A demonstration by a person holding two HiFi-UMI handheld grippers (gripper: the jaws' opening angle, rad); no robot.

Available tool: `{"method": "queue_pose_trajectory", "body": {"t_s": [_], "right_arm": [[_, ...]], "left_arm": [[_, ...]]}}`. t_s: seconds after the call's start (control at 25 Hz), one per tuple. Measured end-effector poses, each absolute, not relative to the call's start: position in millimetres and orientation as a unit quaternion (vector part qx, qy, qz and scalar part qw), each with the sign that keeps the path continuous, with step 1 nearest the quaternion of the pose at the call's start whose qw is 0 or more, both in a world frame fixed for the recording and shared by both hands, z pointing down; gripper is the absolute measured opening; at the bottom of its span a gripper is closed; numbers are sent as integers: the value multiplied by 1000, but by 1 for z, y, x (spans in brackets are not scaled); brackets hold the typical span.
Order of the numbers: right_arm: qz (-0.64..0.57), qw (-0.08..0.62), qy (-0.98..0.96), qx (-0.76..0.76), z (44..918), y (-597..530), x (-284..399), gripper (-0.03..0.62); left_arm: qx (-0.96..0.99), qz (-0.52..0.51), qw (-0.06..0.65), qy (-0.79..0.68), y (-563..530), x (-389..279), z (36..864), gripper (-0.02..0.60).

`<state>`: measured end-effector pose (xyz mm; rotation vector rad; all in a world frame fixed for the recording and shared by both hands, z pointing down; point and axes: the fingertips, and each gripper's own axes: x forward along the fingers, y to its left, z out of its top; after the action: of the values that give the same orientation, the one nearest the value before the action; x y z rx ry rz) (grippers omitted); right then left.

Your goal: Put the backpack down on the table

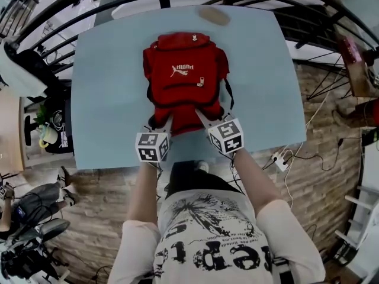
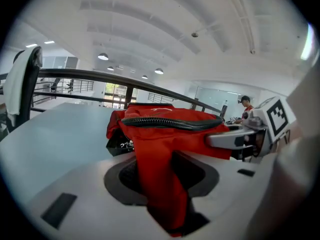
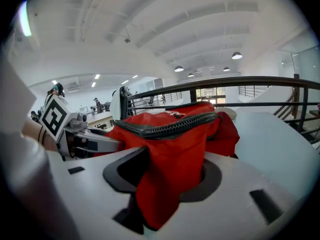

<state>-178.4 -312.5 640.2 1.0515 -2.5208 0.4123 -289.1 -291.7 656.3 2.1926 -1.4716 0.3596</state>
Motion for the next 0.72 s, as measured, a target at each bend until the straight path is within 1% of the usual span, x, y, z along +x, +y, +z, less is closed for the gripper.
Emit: {"method": "queue_pose_trajectory", "body": {"t_s": [0.08,0.16,0.28,0.4,0.56,0.68,0.72], "right_arm": [[153,208,-892,372,651,-304,-176,179],[161,224,-890,363,659,-295,-175,198],[162,233,-889,359,662,-285,-169,241],[160,241,-884,368,656,-277,-162,258],[137,241,-877,393,630,-270,-152,256],[124,234,-870,416,608,-266,-142,229],[117,229,-870,421,599,-265,-140,210]], "left_arm": [[785,138,256,-547,-282,-294,669,153],[771,142,267,-561,-274,-301,676,158],[755,144,272,-579,-264,-308,677,172],[742,143,273,-595,-252,-313,671,186],[739,134,260,-608,-240,-316,650,186],[744,125,236,-612,-235,-315,624,186],[747,120,230,-612,-234,-315,615,186]]}}
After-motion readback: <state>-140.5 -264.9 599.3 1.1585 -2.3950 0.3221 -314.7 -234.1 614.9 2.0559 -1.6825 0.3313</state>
